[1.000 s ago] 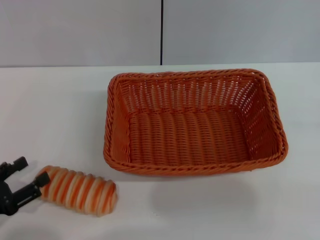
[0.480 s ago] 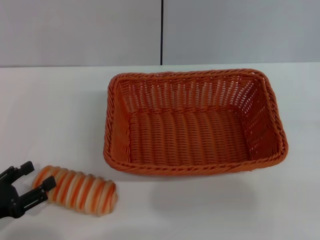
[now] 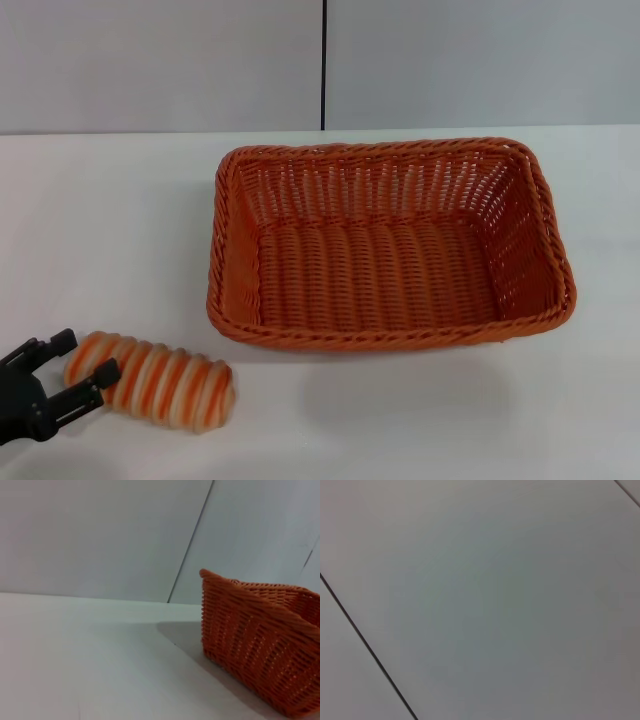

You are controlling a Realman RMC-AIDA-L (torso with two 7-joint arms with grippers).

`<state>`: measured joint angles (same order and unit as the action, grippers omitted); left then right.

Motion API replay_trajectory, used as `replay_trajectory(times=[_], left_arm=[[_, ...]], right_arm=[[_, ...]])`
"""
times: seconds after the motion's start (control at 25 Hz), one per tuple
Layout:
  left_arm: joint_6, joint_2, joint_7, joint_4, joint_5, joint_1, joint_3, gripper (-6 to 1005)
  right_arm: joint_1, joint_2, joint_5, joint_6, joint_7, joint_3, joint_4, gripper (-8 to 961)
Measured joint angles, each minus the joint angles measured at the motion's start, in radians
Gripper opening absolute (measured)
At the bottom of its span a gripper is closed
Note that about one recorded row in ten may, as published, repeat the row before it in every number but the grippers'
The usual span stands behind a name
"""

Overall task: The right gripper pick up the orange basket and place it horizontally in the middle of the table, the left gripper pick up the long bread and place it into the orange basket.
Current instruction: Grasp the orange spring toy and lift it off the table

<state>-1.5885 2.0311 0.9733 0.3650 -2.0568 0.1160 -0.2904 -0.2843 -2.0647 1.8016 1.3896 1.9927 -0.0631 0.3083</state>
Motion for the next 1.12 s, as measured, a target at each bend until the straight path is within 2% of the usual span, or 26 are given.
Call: replay_trajectory(times=[0.72, 0.96, 1.12], left_arm=[[0.013, 0.013, -0.027, 0.0, 0.0, 0.006, -0.03, 802], [0.007, 0.014, -0.05, 0.0, 0.0, 0.005, -0.033, 648], [0.003, 0.014, -0.05, 0.0, 0.0, 0.007, -0.035, 602]], right_arm=[[-0.002, 0.0, -0.015, -0.023, 0.006, 0.009, 0.0, 367], [-0.003, 0.0, -0.015, -0.026, 0.007, 0.009, 0.0, 367], [-0.003, 0.0, -0.015, -0.028, 0.007, 0.008, 0.0, 367]])
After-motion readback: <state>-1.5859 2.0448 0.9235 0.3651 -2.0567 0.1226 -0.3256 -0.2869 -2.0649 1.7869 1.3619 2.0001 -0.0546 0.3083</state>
